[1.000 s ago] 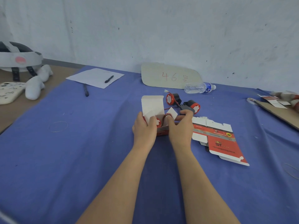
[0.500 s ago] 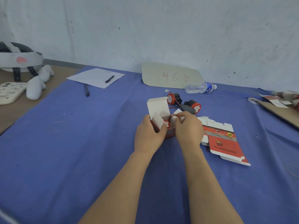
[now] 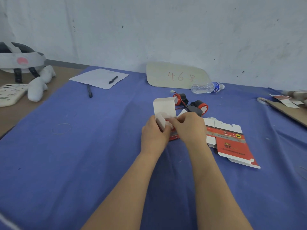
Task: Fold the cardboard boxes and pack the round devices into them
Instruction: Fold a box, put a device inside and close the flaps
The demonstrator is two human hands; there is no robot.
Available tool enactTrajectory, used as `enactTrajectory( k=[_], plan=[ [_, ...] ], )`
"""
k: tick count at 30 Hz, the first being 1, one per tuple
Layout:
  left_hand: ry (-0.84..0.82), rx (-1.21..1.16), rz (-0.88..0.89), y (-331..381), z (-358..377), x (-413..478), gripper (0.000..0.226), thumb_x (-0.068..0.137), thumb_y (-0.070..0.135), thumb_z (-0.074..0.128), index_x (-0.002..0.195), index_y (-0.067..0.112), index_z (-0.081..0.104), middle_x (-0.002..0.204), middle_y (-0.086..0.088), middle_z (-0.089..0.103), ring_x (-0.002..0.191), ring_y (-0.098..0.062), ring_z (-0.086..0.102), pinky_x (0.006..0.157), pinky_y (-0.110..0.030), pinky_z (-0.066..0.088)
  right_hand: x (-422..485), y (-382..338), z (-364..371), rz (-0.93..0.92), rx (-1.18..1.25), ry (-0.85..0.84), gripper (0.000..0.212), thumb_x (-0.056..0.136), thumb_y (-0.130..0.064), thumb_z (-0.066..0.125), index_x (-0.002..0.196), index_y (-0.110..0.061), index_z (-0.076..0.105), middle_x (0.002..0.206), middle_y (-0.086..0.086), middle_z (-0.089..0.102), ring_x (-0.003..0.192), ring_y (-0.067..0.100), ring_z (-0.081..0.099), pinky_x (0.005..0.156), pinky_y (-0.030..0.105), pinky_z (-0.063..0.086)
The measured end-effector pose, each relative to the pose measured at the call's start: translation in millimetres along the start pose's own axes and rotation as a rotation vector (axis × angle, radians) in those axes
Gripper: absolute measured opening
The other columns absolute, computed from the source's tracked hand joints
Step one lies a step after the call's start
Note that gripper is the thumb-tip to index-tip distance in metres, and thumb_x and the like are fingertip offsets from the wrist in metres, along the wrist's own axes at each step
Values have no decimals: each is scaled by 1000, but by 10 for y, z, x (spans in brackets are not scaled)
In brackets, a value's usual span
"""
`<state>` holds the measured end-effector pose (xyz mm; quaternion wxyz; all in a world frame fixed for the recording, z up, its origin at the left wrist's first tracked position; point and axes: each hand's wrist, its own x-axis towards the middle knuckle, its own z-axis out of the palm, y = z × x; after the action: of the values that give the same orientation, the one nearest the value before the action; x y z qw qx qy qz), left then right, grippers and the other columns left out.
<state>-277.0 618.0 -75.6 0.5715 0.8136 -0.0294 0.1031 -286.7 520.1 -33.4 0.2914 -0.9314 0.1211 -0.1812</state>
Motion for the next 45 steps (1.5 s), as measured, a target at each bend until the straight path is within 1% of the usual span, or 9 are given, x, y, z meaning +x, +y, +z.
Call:
enactTrajectory(
  k=[3,10,18,22,26,30,36,40,45],
  plan=[
    [1,4,5,-1,-7,-6,34,89,27,58,119,15,50,114,-1,61,105,-23,56,87,-41,50,-7,31,23,32,-50,39,27,93,-38,57,89,-13,68,75,1,64,61,12,49,47,21,26],
    [0,7,5,6,-19,3,33,89,24,59,118,13,49,113,-3,60,104,-24,56,86,-41,51,8,15,31,44,-125,22,15,95,-26,55,107,-20,62,98,4,68,88,21,61,68,30,48],
    [-3,7,11,24,-8,-4,33,88,25,59,118,13,50,115,-3,61,106,-25,56,89,-45,50,54,-54,37,70,-329,-67,26,89,-9,52,111,-14,65,101,8,67,93,26,61,82,36,52],
    [4,-20,1,38,13,-6,34,87,26,60,117,14,50,116,-3,59,105,-26,55,89,-46,50,138,-128,10,72,-401,-129,26,89,-6,50,112,-11,60,90,7,59,80,23,54,69,33,47],
    [-3,-29,-21,33,11,3,27,88,26,61,110,17,49,114,-4,59,104,-26,56,87,-46,50,224,-207,-29,27,-406,-222,29,89,-6,49,116,-9,59,108,12,62,91,28,59,70,34,46],
    [7,-15,-9,38,-3,-8,22,87,25,60,103,18,46,110,-5,60,100,-25,56,85,-46,50,231,-174,4,14,-350,-281,33,90,-6,46,118,-11,62,109,12,64,85,25,56,68,29,44],
    [27,-18,9,31,9,-9,27,87,24,60,107,10,50,109,-8,59,99,-30,56,83,-47,49,152,-48,-12,14,-174,-203,36,88,-3,49,113,-20,69,105,5,69,87,23,61,66,28,44],
    [40,-16,0,26,10,-10,30,87,26,60,112,12,50,110,-5,60,100,-28,56,84,-46,50,105,-41,8,-5,-100,-95,36,91,-7,52,121,-24,63,116,2,66,97,21,62,78,33,52],
    [38,-11,5,11,11,-5,26,86,25,61,107,13,49,108,-6,60,97,-27,56,81,-45,50,94,-39,-11,5,-162,-127,39,91,-4,51,125,-22,60,116,4,65,98,23,61,72,30,48]
  ],
)
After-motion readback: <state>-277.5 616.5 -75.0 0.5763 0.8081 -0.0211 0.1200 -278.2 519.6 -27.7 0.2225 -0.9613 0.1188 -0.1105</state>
